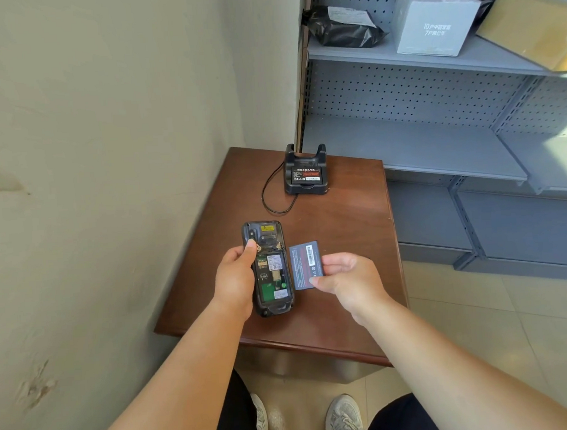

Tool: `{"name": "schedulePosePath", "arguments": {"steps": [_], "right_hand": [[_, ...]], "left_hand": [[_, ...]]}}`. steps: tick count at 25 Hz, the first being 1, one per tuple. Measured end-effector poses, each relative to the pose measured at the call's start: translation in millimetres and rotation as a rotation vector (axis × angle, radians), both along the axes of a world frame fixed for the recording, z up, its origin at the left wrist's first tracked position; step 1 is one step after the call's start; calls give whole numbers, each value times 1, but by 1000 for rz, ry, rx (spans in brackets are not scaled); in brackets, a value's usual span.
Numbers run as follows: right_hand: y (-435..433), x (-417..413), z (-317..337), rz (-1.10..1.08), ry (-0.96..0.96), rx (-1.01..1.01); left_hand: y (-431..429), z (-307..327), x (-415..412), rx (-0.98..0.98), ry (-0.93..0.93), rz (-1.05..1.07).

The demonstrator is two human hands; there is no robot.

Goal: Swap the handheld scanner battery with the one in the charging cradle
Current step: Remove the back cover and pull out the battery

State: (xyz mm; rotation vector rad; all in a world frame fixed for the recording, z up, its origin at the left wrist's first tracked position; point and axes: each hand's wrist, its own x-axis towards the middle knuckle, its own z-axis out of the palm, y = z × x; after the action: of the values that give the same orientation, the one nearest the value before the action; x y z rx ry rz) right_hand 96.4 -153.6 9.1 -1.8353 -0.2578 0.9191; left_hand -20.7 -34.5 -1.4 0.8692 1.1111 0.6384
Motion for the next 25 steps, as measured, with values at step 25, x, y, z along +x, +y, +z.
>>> {"name": "schedulePosePath", "arguments": {"steps": [25], "right_hand": [[15,3,-40,49,-329,-358]], "left_hand": [[14,-5,-16,-129,-4,-77]]}}
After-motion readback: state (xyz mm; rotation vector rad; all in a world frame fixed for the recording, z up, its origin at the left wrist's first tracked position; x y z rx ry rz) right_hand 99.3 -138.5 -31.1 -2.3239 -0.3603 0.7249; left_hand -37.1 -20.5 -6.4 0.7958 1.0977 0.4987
